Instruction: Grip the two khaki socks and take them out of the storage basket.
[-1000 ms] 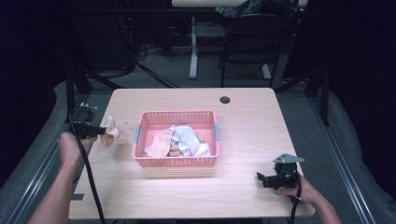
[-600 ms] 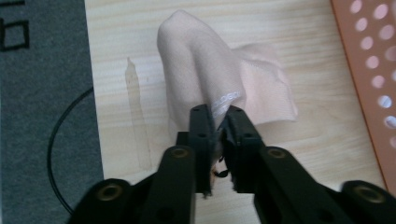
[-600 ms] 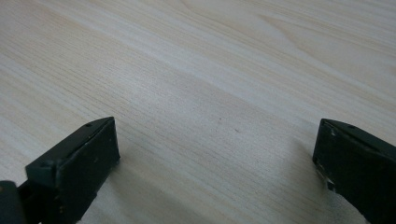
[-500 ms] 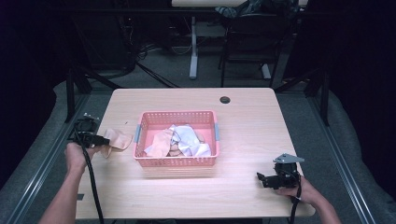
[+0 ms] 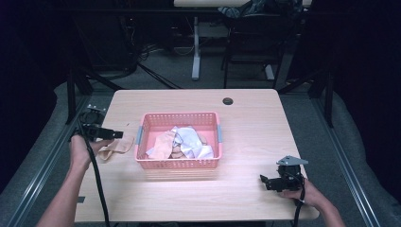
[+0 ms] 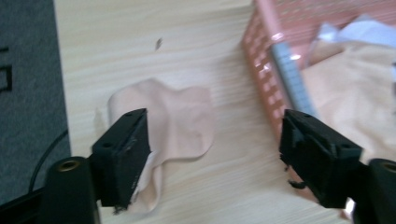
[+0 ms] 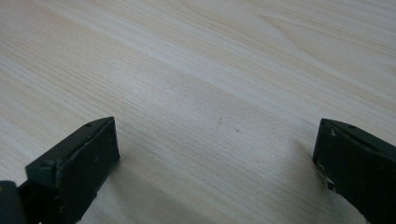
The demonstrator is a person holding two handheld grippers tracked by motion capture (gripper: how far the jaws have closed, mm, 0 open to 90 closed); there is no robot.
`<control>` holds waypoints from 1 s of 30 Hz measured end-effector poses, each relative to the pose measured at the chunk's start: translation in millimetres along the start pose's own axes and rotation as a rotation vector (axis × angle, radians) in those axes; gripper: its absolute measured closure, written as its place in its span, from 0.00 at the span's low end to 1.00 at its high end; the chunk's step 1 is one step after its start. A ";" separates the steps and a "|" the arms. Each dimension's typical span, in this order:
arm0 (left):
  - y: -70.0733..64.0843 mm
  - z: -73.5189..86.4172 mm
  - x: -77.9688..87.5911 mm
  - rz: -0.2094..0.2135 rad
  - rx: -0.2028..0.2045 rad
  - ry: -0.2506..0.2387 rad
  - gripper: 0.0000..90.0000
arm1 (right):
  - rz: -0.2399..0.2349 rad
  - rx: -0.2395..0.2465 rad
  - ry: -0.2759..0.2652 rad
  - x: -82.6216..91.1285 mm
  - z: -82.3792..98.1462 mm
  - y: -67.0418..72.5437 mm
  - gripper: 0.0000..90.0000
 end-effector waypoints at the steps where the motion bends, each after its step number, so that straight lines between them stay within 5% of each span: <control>1: -4.3 -3.0 0.4 0.003 -0.005 -0.010 0.22 | 0.000 0.001 0.000 0.0 0.0 0.0 0.00; 17: -70.7 -22.3 -27.5 0.103 -0.103 0.019 0.00 | -0.005 0.009 0.006 0.2 -0.3 -0.2 0.00; 30: -111.6 -21.9 -60.6 0.130 -0.164 0.072 0.02 | -0.006 0.008 0.004 0.0 -0.2 -0.3 0.00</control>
Point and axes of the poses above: each handheld gripper's, and its own axes: x roughly backward along the jaws, z roughly out of its underside, y roughly to its left, the point moved 1 cm from there along -x, roughly forward along the jaws, and after that the axes turned 4 degrees about -y, right-handed, at the moved point
